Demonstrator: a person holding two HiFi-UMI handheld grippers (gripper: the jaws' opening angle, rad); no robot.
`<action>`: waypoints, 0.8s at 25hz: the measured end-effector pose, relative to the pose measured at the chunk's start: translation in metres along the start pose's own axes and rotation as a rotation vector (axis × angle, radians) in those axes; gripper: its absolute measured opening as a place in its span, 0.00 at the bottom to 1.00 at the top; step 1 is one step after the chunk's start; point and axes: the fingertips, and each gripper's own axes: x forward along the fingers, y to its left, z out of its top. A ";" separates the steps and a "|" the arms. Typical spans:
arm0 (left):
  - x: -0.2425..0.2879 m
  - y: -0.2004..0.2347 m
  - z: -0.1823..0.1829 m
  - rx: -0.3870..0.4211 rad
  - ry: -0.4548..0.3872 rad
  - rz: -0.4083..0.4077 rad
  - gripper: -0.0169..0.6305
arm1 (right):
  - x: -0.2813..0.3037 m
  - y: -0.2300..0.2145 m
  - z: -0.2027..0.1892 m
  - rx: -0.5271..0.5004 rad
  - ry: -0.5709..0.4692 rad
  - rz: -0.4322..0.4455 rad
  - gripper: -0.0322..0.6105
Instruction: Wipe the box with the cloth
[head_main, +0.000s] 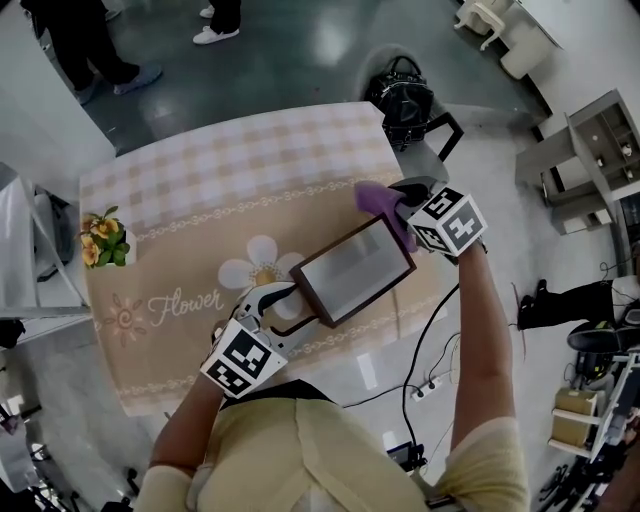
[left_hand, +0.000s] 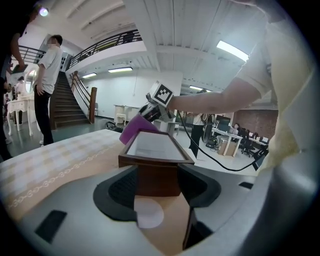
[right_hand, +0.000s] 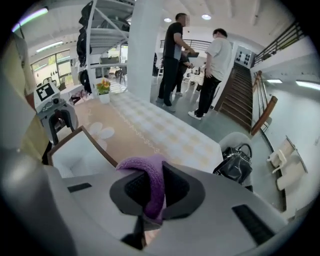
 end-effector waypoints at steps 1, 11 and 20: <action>0.001 0.000 0.000 -0.002 0.000 -0.001 0.42 | 0.003 0.004 0.002 -0.035 0.028 0.015 0.12; -0.001 0.000 -0.004 -0.014 -0.003 -0.006 0.42 | 0.021 0.034 0.005 -0.377 0.272 0.160 0.12; 0.002 -0.003 -0.003 -0.009 -0.005 -0.010 0.42 | 0.024 0.059 0.003 -0.750 0.444 0.269 0.12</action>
